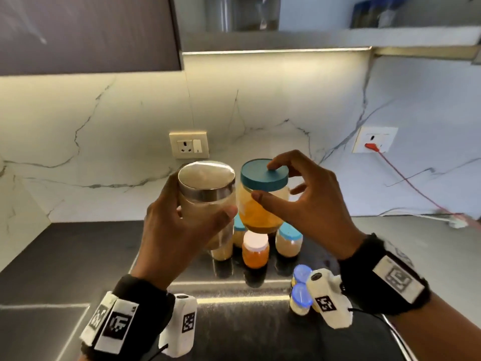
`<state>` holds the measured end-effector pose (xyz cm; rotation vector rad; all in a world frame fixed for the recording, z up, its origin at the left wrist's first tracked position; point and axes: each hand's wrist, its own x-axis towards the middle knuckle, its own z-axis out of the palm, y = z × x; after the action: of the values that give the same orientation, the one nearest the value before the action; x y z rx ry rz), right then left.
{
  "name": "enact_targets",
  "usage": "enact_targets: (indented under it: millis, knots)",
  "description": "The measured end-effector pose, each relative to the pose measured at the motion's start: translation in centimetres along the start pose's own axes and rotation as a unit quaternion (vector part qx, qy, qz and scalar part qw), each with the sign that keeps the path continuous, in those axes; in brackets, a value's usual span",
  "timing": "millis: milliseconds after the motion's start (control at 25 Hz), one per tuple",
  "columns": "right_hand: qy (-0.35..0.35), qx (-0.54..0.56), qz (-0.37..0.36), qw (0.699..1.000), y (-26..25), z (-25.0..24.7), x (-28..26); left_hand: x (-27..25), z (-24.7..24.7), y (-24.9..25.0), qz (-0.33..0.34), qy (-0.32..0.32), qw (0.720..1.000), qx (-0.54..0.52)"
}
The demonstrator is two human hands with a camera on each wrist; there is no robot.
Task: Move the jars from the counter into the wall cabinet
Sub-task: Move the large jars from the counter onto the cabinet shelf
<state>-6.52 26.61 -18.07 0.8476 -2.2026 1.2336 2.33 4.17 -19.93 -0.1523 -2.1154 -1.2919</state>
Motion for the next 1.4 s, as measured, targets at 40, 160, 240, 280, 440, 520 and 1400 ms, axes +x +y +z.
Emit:
enact_targets:
  millis: [40, 160, 240, 280, 440, 520, 1400]
  knots:
    - [0.004, -0.003, -0.001, 1.000, -0.7, -1.3, 0.7, 0.9, 0.1, 1.0, 0.020, 0.004, 1.000, 0.001]
    - [0.032, -0.003, -0.004, 0.999, -3.0, -5.0, 2.6, 3.5, 0.4, 4.5, 0.061, 0.020, 0.998, 0.004]
    - [0.053, 0.004, -0.023, 0.998, -4.4, -7.4, 3.9, 5.2, 0.6, 6.8, 0.081, 0.031, 0.996, 0.008]
    - [0.060, 0.010, -0.028, 0.998, -5.0, -8.4, 4.5, 5.9, 0.6, 7.9, 0.083, 0.035, 0.996, 0.010]
    - [0.098, 0.007, -0.042, 0.994, -7.4, -12.9, 7.7, 9.4, 0.6, 13.1, 0.104, 0.037, 0.994, 0.024]
    - [0.115, 0.008, -0.062, 0.991, -8.5, -14.7, 9.3, 10.9, 0.6, 15.3, 0.124, 0.046, 0.991, 0.013]
    - [-0.038, -0.323, 0.008, 0.946, -7.3, -19.4, 28.2, 22.6, 4.2, 15.1, 0.075, 0.052, 0.971, 0.221]
